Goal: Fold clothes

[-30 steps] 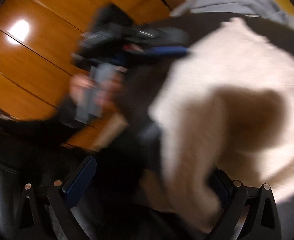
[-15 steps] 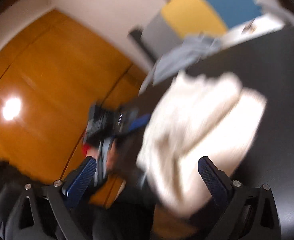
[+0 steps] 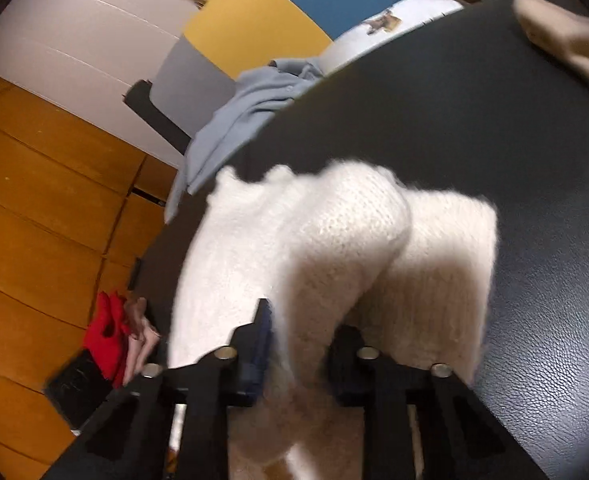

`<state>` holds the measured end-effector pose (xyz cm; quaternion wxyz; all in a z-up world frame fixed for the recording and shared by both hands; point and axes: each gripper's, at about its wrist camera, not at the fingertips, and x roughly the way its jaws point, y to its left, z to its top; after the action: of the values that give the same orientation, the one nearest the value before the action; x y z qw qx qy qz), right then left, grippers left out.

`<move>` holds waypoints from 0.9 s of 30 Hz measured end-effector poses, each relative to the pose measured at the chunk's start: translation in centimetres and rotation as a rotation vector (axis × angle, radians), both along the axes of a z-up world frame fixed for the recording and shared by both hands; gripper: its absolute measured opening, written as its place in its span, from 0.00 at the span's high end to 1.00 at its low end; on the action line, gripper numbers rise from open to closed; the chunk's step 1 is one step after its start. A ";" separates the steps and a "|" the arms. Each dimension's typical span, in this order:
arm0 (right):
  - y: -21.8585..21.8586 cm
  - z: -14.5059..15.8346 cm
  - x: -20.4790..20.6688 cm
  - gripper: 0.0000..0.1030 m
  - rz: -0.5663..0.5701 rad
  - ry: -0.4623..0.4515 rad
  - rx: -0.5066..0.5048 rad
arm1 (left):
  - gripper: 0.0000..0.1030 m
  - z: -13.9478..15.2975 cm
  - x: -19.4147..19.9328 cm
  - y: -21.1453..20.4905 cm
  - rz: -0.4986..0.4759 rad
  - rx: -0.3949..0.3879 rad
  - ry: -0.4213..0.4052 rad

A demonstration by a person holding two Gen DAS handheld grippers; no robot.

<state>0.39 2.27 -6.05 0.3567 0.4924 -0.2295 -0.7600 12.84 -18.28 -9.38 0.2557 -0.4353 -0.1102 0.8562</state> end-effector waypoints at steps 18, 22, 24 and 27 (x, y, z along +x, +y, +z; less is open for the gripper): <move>6.0 -1.6 1.3 0.53 -0.023 0.047 0.004 | 0.49 3.5 -2.8 0.6 -0.027 0.192 -0.057; 6.6 -1.0 4.6 0.40 0.099 0.038 -0.100 | 0.49 3.9 -5.7 0.9 -0.009 0.215 -0.007; 6.1 -1.1 6.4 0.37 0.150 0.038 -0.073 | 0.48 4.0 -7.4 1.7 -0.017 0.218 0.015; 5.8 -1.2 9.0 0.47 0.205 0.040 -0.008 | 0.48 4.1 -9.9 3.6 -0.044 0.173 0.031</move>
<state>9.40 8.10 -7.26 0.4391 0.4966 -0.1736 -0.7283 2.95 -14.71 -5.27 0.3126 -0.4006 -0.1705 0.8442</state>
